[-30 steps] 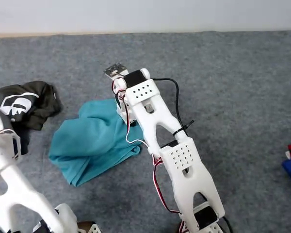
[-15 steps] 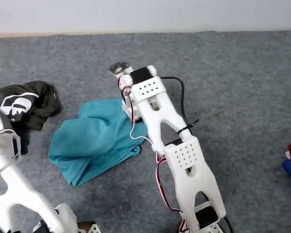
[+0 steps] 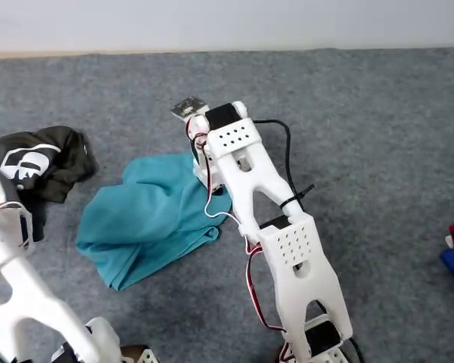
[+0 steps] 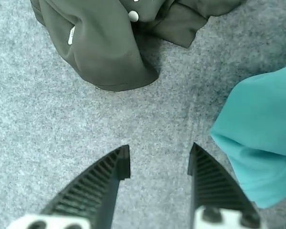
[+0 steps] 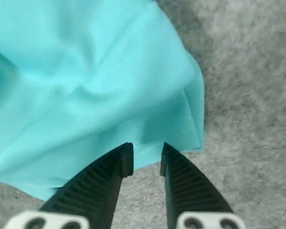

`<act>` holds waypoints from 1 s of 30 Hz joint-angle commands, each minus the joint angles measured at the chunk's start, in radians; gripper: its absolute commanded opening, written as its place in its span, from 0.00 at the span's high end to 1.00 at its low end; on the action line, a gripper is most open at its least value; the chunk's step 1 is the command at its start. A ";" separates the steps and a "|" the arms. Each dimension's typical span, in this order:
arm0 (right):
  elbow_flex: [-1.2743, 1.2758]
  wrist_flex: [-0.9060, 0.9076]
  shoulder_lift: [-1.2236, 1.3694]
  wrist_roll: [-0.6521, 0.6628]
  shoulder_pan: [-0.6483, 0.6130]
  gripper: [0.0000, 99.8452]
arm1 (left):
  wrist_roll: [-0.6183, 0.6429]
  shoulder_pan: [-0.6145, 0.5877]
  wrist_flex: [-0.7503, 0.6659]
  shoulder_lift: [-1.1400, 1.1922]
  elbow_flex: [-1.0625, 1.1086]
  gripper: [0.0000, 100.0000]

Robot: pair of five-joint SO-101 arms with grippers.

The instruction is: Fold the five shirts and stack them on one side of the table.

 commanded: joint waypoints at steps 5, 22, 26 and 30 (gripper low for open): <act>-0.006 0.039 -0.036 0.012 0.048 0.88 | 0.002 -0.002 -0.011 -0.029 0.031 0.80; -0.017 0.024 -0.027 0.012 0.012 0.78 | 0.002 -0.003 -0.015 -0.029 0.031 0.80; -0.017 0.019 -0.027 0.012 0.012 0.78 | 0.002 0.000 -0.017 -0.029 0.033 0.80; -0.017 0.019 -0.028 0.012 0.010 0.79 | 0.002 0.000 -0.017 -0.028 0.033 0.80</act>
